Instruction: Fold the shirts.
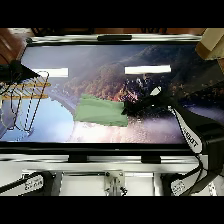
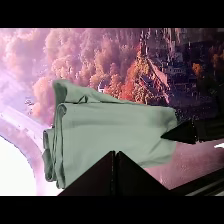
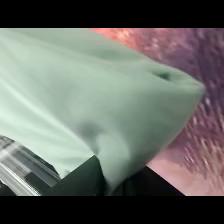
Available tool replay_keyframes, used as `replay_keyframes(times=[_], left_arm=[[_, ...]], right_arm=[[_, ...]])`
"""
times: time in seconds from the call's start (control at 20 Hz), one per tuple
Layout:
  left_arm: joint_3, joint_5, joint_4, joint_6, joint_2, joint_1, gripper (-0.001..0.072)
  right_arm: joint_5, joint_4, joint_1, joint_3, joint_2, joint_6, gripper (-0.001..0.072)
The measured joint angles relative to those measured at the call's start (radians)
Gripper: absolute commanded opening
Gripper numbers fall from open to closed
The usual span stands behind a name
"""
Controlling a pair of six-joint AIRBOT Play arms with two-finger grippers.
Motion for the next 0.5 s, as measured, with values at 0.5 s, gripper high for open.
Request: replay_keyframes(times=[0.5], left_arm=[[0.0, 0.0, 0.0, 0.0, 0.0, -0.076, 0.0038]], right_arm=[[0.011, 0.066, -0.328, 0.22, 0.065, -0.154, 0.0071]])
